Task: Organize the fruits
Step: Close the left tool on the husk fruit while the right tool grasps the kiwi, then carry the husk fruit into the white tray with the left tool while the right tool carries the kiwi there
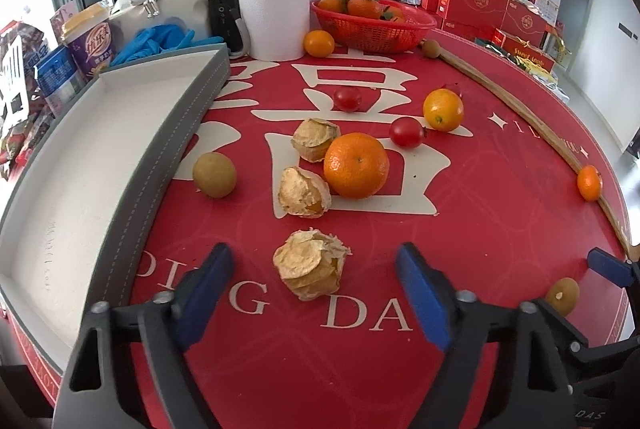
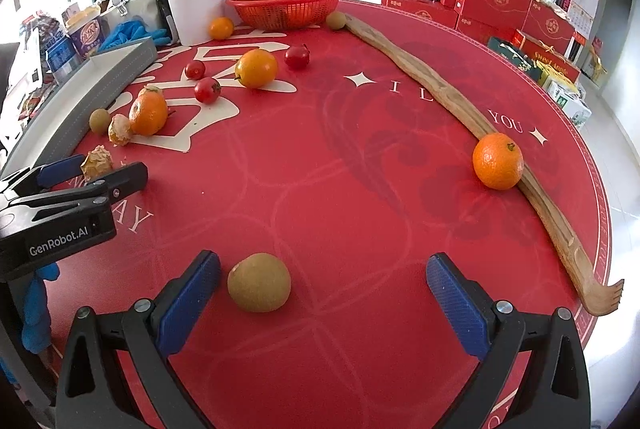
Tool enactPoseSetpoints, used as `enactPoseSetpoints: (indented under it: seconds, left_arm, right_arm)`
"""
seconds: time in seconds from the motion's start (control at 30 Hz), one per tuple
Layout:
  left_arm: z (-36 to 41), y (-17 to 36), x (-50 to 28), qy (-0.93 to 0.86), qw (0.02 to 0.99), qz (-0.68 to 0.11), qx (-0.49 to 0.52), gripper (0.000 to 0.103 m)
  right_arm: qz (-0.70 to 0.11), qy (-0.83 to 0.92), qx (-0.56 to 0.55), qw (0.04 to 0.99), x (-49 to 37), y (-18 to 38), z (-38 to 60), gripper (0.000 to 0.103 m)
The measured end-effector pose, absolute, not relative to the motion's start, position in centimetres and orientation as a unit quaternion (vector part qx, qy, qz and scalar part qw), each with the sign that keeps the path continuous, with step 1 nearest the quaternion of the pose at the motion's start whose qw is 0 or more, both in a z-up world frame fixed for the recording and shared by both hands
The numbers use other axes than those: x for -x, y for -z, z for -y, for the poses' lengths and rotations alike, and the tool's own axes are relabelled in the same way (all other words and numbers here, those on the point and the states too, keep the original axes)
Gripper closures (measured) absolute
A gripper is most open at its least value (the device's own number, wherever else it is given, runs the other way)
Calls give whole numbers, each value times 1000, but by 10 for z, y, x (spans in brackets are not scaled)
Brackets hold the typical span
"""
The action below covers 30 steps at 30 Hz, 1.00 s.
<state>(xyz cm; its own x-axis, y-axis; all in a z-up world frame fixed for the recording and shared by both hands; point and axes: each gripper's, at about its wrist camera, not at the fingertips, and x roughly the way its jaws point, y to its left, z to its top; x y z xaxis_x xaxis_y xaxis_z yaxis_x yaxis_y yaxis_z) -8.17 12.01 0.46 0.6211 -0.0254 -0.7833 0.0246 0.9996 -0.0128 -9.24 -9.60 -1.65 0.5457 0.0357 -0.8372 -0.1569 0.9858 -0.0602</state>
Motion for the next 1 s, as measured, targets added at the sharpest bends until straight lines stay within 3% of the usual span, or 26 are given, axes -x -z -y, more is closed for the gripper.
enactPoseSetpoints:
  seconds: [0.03, 0.17, 0.23, 0.3, 0.37, 1.0]
  left_arm:
    - [-122, -6, 83, 14, 901, -434, 0, 32]
    - [-130, -10, 84, 13, 901, -433, 3, 74]
    - [-134, -10, 84, 20, 901, -434, 8, 75]
    - [-136, -10, 86, 21, 901, -434, 10, 75]
    - [-138, -10, 89, 24, 901, -433, 11, 75]
    - [-202, -50, 84, -17, 921, -388, 36, 75]
  right_arm:
    - [-474, -55, 65, 877, 93, 17, 96, 0]
    - [-470, -56, 67, 878, 96, 17, 91, 4]
    - [-462, -61, 70, 882, 99, 15, 88, 18]
    - [-452, -67, 72, 886, 101, 12, 83, 55]
    - [-447, -67, 72, 889, 102, 10, 79, 74]
    - [-490, -119, -56, 861, 68, 9, 91, 74]
